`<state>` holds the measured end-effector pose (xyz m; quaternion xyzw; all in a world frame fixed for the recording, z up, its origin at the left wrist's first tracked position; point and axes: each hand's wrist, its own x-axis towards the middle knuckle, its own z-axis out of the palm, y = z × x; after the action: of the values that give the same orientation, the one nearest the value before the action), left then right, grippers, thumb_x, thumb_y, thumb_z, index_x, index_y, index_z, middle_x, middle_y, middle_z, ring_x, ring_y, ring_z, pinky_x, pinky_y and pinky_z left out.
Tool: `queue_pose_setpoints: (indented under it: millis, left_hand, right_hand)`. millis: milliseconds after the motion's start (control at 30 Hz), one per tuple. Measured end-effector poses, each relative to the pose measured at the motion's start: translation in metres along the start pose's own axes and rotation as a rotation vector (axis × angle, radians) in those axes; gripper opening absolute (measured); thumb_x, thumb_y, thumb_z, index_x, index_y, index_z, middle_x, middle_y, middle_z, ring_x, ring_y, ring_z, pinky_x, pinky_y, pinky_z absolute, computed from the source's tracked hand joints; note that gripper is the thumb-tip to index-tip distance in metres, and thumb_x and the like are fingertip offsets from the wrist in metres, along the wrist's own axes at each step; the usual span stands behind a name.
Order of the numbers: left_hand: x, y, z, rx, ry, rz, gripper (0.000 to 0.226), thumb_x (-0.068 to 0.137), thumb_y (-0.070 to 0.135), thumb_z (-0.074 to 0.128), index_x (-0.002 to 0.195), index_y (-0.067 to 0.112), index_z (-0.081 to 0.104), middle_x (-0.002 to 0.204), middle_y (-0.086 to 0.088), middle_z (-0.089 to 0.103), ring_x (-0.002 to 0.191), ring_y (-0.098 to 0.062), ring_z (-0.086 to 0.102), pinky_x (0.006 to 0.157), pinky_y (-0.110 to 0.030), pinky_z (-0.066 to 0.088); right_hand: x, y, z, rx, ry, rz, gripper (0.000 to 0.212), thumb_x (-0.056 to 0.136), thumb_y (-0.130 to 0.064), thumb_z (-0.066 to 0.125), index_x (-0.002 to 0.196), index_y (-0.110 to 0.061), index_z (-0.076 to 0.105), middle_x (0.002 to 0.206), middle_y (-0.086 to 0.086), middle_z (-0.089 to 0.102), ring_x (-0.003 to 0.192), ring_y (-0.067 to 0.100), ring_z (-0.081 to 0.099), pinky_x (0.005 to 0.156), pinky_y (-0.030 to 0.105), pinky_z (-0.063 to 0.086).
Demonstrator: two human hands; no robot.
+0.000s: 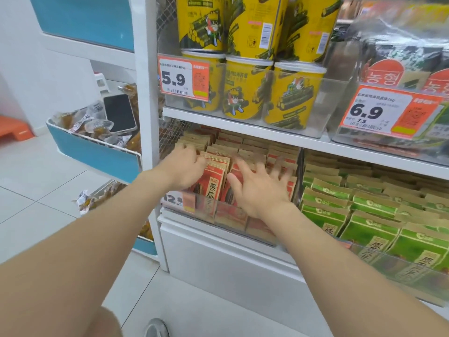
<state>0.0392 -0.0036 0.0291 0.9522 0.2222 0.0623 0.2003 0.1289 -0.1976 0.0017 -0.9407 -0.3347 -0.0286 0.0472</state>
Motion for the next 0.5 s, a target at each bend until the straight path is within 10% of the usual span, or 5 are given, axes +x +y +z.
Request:
queue_pose_setpoints:
  millis: [267, 500]
  left_hand:
    - [0.011, 0.0, 0.034, -0.201, -0.028, -0.088, 0.061, 0.109, 0.052, 0.029, 0.151, 0.008, 0.036, 0.153, -0.017, 0.028, 0.143, -0.035, 0.04, 0.122, -0.051, 0.033]
    - [0.003, -0.005, 0.028, -0.002, 0.31, 0.092, 0.057, 0.098, 0.054, 0.034, 0.124, 0.009, 0.059, 0.128, -0.01, 0.051, 0.117, -0.032, 0.054, 0.1, -0.053, 0.05]
  right_hand:
    - [0.021, 0.004, 0.011, 0.067, -0.037, 0.097, 0.063, 0.107, -0.065, 0.021, 0.166, -0.054, 0.003, 0.179, 0.007, 0.001, 0.16, 0.054, -0.007, 0.124, 0.074, -0.008]
    - [0.005, -0.008, -0.009, 0.149, 0.232, 0.073, 0.053, 0.098, -0.045, 0.04, 0.144, -0.025, 0.057, 0.132, 0.013, 0.065, 0.129, 0.037, 0.054, 0.118, 0.061, 0.026]
